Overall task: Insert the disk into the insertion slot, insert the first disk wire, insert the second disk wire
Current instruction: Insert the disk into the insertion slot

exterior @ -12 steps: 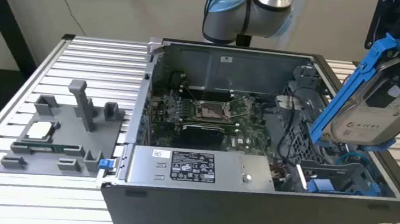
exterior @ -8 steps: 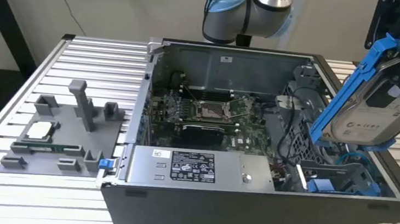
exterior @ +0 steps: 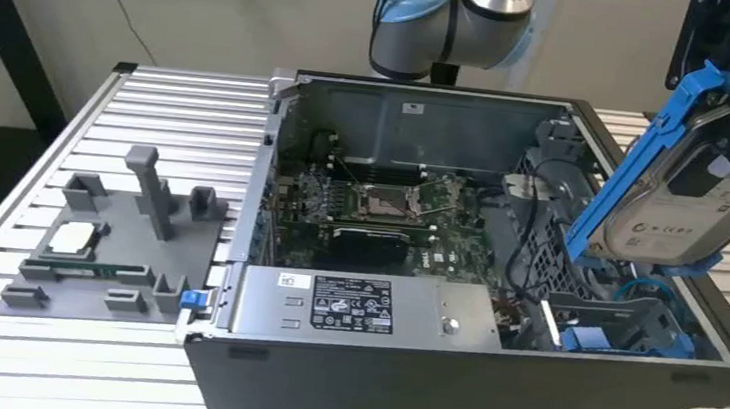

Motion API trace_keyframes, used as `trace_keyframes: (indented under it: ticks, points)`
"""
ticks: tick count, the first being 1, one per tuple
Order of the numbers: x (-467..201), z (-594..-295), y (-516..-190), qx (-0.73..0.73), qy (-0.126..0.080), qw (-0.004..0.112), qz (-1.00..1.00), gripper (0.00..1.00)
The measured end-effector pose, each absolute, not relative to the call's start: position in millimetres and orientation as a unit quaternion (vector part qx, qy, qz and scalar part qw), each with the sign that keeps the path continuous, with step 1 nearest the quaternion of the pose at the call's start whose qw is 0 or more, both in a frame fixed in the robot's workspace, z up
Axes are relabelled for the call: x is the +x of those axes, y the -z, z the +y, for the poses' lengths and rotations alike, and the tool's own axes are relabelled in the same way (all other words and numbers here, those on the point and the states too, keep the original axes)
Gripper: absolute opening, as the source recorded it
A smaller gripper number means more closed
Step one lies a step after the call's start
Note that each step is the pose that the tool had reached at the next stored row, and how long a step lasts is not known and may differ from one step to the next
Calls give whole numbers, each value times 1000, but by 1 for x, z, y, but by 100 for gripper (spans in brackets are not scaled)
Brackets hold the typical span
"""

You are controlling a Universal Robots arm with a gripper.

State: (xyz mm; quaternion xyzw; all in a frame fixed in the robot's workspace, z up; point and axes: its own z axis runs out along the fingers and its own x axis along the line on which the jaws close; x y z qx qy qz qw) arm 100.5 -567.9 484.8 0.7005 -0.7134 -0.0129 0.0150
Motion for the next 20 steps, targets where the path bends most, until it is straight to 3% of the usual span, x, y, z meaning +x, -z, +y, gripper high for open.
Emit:
trace_keyframes:
  ticks: [20]
  points:
    - [104,-568,-484,701,13,15,-713,0]
